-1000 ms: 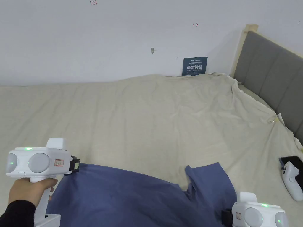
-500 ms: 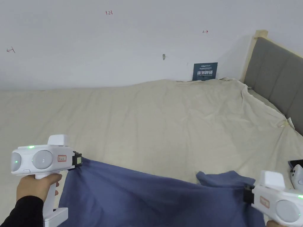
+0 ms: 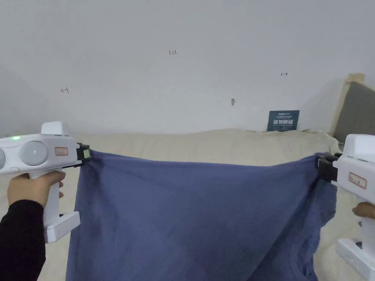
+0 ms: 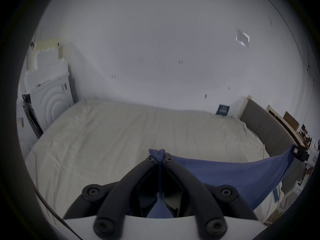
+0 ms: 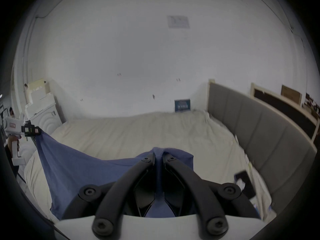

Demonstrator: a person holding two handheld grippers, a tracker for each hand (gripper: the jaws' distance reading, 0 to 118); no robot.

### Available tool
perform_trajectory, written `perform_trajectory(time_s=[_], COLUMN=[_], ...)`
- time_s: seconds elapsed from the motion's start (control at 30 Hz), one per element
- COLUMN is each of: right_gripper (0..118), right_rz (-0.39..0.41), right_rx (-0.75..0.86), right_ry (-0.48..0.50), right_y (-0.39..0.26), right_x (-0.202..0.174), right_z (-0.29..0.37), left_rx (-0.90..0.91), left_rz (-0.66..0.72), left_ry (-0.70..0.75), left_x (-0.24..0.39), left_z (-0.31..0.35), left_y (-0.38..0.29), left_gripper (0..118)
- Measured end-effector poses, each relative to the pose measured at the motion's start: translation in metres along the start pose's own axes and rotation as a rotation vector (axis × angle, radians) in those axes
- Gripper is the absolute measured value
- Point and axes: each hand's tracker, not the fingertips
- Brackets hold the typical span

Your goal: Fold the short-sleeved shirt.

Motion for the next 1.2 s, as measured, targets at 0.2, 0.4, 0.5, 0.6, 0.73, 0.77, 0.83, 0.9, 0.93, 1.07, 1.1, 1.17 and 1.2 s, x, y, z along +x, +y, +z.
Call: perform_trajectory(time_s=[0.2,0.4,0.5,0.6,0.73,0.77,0.83,0.9,0.93,1.07,1.1,1.17,1.2], right_gripper=[4,4,4,4,4,4,4,4,4,4,4,4,4], right_rz=[0.068,0.082,0.119,0.145,0.173,0.173,0.168,0.161,0.158,0.106,0.079,0.053,0.037], right_rx=[0.123,0.224,0.269,0.297,0.327,0.328,0.329,0.314,0.298,0.197,0.177,0.138,0.124], right_ry=[0.015,0.014,0.011,0.004,-0.013,-0.011,-0.016,-0.017,-0.023,-0.015,-0.016,-0.025,-0.016], right_y=[0.073,0.142,0.173,0.197,0.217,0.218,0.211,0.197,0.185,0.13,0.115,0.087,0.074], right_x=[-0.017,-0.029,-0.034,-0.034,-0.033,-0.032,-0.031,-0.027,-0.026,-0.019,-0.017,-0.016,-0.015], right_z=[-0.011,-0.021,-0.029,-0.041,-0.06,-0.064,-0.074,-0.089,-0.098,-0.133,-0.14,-0.151,-0.156], left_rx=[0.116,0.218,0.272,0.292,0.31,0.311,0.303,0.276,0.261,0.141,0.121,0.097,0.071], left_rz=[-0.008,-0.036,-0.06,-0.095,-0.143,-0.142,-0.145,-0.148,-0.142,-0.16,-0.15,-0.144,-0.133], left_ry=[0.045,0.09,0.109,0.129,0.143,0.146,0.141,0.14,0.134,0.163,0.158,0.153,0.155], left_x=[-0.004,-0.005,0.0,0.005,0.013,0.014,0.015,0.014,0.012,0.012,0.014,0.013,0.013], left_z=[0.02,0.027,0.028,0.02,0.005,-0.001,-0.013,-0.03,-0.04,-0.085,-0.094,-0.112,-0.119], left_y=[0.06,0.121,0.15,0.174,0.191,0.191,0.186,0.174,0.164,0.114,0.098,0.072,0.059], left_gripper=[0,0,0,0,0,0,0,0,0,0,0,0,0])
